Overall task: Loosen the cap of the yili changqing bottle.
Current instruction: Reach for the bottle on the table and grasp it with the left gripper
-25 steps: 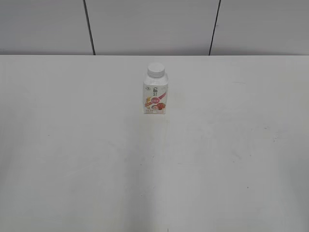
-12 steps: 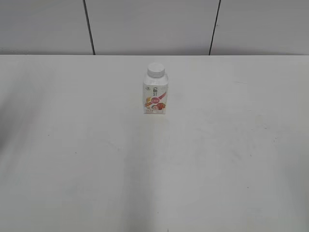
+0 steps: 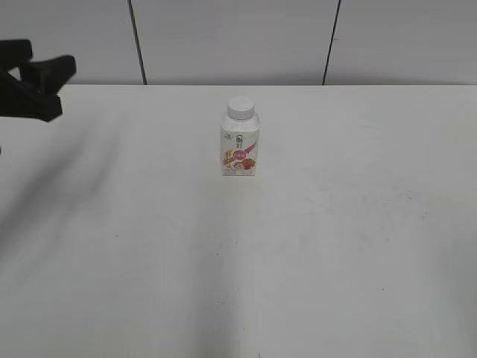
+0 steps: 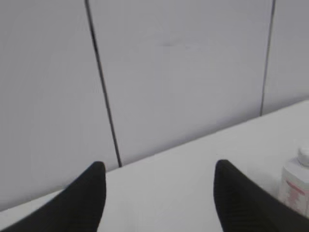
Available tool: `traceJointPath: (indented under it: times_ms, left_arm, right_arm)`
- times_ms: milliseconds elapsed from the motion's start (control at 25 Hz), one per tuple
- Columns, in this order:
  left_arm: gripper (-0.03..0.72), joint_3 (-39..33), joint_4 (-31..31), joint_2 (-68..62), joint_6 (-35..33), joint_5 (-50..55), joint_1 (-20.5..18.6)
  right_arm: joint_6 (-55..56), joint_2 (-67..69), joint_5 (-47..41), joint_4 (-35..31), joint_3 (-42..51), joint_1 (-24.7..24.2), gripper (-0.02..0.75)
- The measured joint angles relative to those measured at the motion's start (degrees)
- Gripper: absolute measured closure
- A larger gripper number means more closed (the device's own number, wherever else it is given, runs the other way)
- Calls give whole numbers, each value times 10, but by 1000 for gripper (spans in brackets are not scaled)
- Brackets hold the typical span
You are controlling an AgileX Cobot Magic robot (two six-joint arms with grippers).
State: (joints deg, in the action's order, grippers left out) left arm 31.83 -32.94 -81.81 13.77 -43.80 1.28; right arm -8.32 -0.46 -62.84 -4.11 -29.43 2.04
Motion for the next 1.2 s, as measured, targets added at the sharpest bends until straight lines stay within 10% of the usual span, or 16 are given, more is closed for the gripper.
traceJointPath:
  times_ms: [440,760,1200]
  left_arm:
    - [179,60,-203,-195,21,-168,-10]
    - [52,109,-163,-285,36,-188,-15]
    - [81,298,-451,-416,162,-249,-28]
  right_arm:
    - [0,0,0,0,0,0,174]
    - [0,0,0,0,0,0,174]
    - [0,0,0,1,0,0,174]
